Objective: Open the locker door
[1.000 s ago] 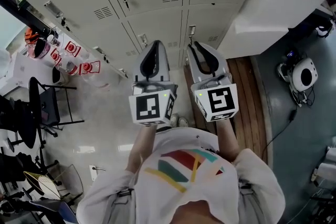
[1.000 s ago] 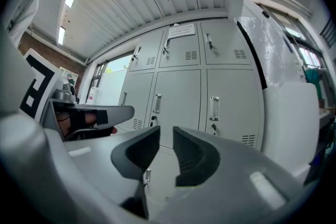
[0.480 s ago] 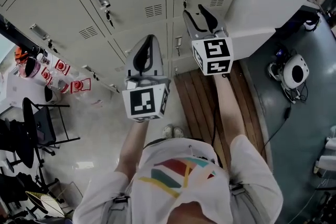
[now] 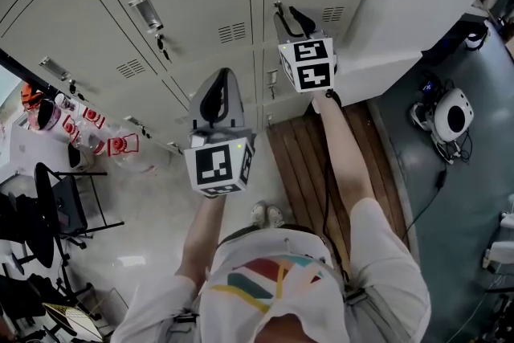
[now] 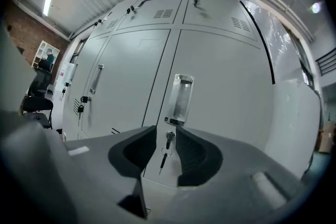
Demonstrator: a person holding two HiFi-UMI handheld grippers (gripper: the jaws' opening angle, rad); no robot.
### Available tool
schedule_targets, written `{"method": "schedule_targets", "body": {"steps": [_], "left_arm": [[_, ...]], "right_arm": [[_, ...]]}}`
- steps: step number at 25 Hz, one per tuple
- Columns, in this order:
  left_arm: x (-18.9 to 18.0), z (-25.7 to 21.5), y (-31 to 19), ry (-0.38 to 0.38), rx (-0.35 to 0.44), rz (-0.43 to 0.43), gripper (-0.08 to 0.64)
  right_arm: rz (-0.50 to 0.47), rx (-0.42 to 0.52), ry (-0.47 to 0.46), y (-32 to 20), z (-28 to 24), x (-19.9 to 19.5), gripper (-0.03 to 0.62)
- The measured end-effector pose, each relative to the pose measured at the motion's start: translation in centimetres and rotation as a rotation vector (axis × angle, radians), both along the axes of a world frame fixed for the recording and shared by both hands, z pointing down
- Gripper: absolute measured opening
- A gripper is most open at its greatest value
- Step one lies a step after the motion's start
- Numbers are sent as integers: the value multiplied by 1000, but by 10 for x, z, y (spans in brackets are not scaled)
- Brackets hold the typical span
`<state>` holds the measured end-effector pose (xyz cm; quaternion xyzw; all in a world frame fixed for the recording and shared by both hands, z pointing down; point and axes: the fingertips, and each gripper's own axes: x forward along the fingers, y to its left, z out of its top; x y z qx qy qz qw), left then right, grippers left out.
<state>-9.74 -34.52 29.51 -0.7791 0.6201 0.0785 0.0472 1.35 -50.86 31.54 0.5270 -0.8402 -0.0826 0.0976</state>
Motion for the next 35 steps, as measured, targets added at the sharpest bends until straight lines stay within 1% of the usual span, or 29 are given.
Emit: {"method": "schedule_targets", "body": {"steps": [3,9,14,17,20,25,29,35], "left_arm": [[-4,6,-4,3,-16,-6,17],[-11,12,-6,18,-28,-9,16],[-12,16,-8,32,-38,-5,16],[-12,17,-9,41,-40,-1,17],[-13,17,-9,45,-42,0,17],[-15,18,-9,52,-41,-2,17],[-18,20,-9,54,-44,-5,17],[-15,20,-8,51,-42,6,16]], "right_arm": [[22,-23,-1,-12,5,-3,98],[55,-56,25,-25,18,-4,98],[78,-82,36,-34,27,-3,77],[84,-86,32,-36,30,-2,61],[87,-82,30,-37,31,-2,60],[86,-77,10,-36,30,-2,51],[67,-88,-20,-36,29,-3,43],[63,-94,-46,-36,28,-3,35]]}}
